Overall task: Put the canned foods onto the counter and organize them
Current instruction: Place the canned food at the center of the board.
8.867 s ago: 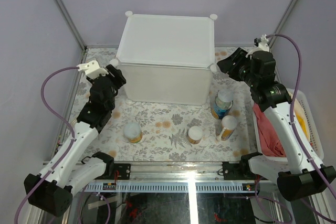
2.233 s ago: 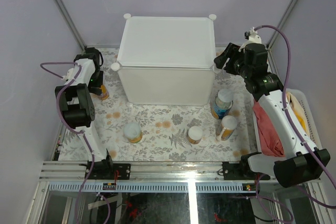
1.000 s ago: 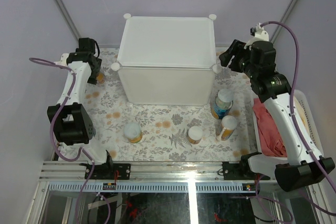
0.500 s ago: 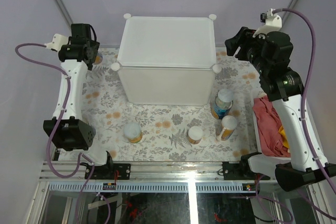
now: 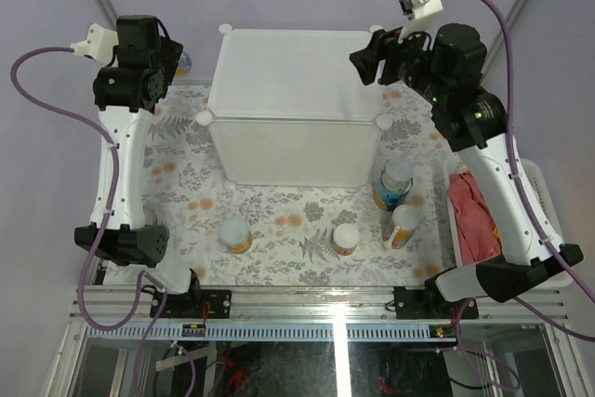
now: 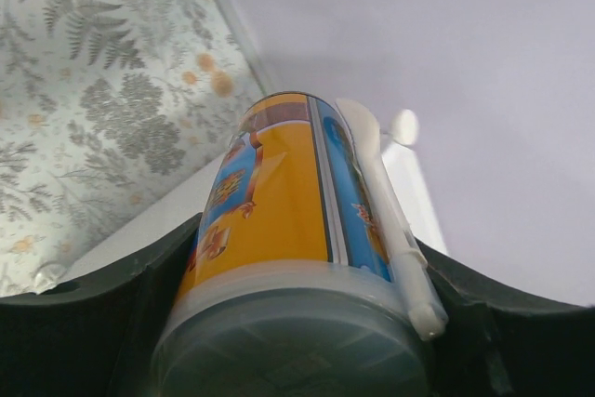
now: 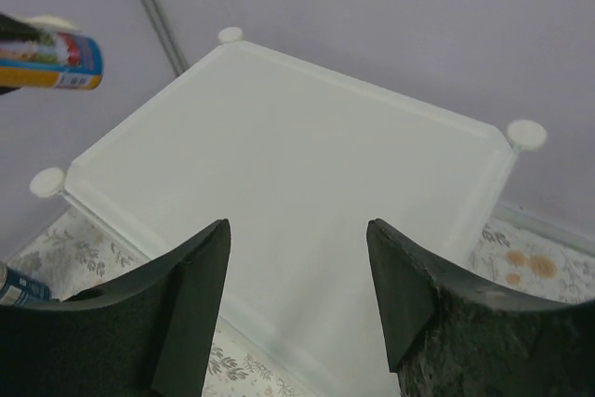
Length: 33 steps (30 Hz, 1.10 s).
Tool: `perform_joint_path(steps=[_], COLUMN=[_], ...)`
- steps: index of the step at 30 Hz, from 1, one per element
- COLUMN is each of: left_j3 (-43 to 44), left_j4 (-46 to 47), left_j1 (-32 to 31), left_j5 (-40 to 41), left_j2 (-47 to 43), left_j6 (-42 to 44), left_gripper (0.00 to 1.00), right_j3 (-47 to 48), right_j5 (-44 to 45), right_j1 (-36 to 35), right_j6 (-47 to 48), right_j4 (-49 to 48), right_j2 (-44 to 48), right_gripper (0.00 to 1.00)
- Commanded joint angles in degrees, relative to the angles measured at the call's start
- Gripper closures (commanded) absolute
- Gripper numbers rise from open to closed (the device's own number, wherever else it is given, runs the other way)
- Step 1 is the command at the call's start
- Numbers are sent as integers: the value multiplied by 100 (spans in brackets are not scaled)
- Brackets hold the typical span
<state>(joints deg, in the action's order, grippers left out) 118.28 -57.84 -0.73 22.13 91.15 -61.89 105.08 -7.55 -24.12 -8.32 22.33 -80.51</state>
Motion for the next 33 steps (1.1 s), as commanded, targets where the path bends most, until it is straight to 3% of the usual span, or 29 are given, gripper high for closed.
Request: perform_joint_path(steps=[1, 20, 33], left_j3=[757, 1026, 1218], left_j4=[608, 957, 1116], left_j1=[-81, -379, -450], left_j5=[-202, -2301, -3877], left_j2=[-3, -84, 10], left_j6=[-2, -317, -607], left_gripper=[100, 100, 100], right_j3=[464, 495, 505], right_j5=[-413, 875, 1416], right_j1=[-457, -2993, -3410], right_j6=[750, 2940, 3773], right_j4=[-318, -810, -1253], right_j2=[-202, -655, -1085], right_gripper=[32, 22, 17])
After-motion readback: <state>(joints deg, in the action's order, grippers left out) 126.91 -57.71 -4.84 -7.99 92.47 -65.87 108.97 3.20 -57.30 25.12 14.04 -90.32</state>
